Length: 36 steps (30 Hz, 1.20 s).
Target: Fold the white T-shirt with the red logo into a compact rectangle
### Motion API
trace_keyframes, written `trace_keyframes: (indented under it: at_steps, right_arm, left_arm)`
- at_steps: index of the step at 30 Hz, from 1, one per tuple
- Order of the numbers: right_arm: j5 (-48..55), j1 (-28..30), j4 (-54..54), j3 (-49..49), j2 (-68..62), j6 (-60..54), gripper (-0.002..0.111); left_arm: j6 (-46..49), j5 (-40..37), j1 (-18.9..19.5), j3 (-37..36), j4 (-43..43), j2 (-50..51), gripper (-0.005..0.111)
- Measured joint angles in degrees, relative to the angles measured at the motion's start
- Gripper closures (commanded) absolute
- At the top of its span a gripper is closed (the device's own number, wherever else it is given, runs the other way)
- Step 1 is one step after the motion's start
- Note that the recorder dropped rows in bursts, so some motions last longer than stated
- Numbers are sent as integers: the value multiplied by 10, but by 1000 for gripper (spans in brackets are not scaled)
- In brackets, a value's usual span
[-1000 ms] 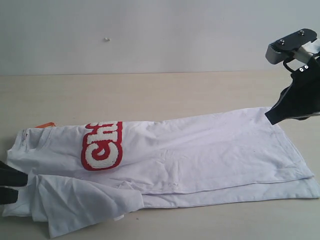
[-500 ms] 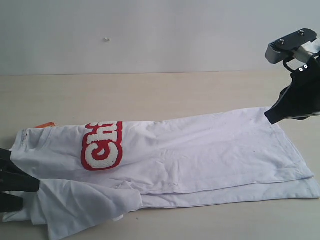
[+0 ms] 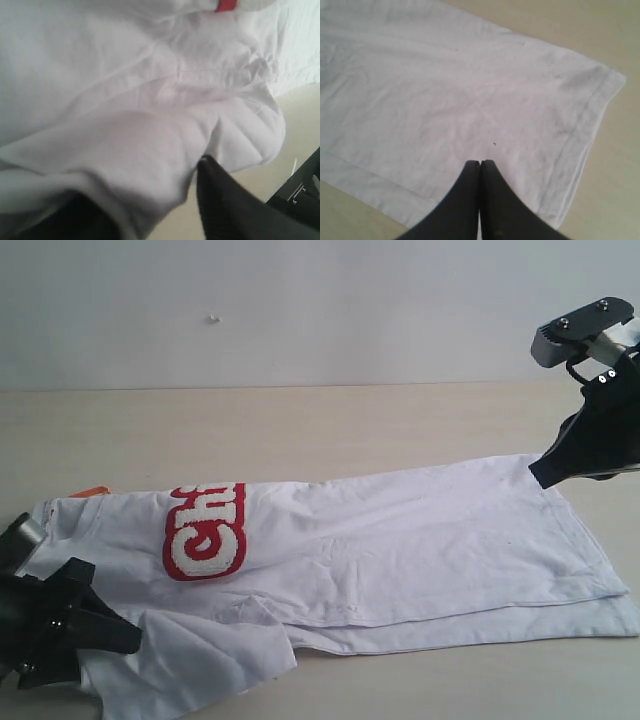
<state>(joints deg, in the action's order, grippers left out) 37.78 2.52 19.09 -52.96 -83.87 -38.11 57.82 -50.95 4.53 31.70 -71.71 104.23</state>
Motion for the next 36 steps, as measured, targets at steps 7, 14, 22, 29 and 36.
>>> trace_keyframes:
  at_steps: [7,14,22,29,36]
  right_arm:
    - [0,0,0,0,0,0,108]
    - [0,0,0,0,0,0,108]
    - [2,0,0,0,0,0,108]
    - [2,0,0,0,0,2,108]
    - [2,0,0,0,0,2,108]
  left_arm:
    - [0,-33,-2,0,-14,0,107]
    - [-8,-153,-2,18,-52,0,107]
    - [-4,-163,-2,27,-219,39,83]
    - [12,-137,-1,54,-271,110,64]
    - [13,-154,17,111,-274,155,89]
